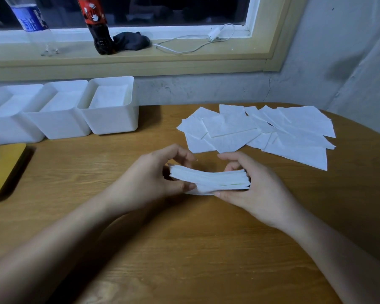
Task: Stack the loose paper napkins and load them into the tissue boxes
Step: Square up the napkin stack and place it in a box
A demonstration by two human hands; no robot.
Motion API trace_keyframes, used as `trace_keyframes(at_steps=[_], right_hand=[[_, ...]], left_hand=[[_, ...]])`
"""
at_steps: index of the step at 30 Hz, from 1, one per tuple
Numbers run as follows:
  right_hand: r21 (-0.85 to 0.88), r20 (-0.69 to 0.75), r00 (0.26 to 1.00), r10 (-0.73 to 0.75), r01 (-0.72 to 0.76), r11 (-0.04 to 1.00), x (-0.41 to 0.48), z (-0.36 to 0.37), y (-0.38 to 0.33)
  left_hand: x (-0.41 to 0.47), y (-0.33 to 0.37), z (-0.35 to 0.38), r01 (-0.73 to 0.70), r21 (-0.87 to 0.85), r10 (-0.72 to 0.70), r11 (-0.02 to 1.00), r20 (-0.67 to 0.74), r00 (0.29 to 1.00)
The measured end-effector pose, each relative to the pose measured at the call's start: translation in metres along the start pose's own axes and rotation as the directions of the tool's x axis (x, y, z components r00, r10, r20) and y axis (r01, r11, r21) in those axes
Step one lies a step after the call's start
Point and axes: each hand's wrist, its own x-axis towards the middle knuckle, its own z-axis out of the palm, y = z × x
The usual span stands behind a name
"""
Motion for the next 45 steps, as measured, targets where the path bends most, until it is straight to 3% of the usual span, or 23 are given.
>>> trace_keyframes(at_steps=[7,22,27,31,34,41,45], right_hand=[[-0.03,0.02,0.997,0.075,-0.074,0.997,0.002,-0.005,0.005],[0.083,-0.011,0.996,0.093,-0.091,0.992,0.003,-0.007,0.0],[0.165,0.0,1.0,0.026,-0.026,0.986,0.018,-0.011,-0.019],[0.236,0.019,0.999,-0.025,0.02,0.972,0.054,-0.014,-0.053],[0.262,0.02,0.998,-0.062,0.055,0.963,0.094,-0.008,-0.083],[0.172,0.081,0.986,-0.144,0.128,0.977,0.208,0.037,-0.149],[0.1,0.101,0.982,-0.161,0.151,0.983,0.276,0.071,-0.181]], left_hand=[[0.002,-0.006,-0.001,0.107,0.022,-0.107,0.994,0.017,0.994],[0.0,0.0,-0.011,0.078,0.097,-0.07,0.992,-0.084,0.994],[-0.002,0.003,-0.039,0.171,-0.025,-0.173,0.985,-0.06,0.983],[-0.006,-0.007,-0.082,0.265,-0.159,-0.278,0.951,-0.061,0.959],[-0.007,-0.019,-0.122,0.306,-0.148,-0.322,0.941,-0.105,0.941],[-0.011,-0.06,-0.213,0.375,-0.156,-0.402,0.914,-0.213,0.891],[-0.014,-0.091,-0.247,0.406,-0.19,-0.448,0.894,-0.366,0.816]])
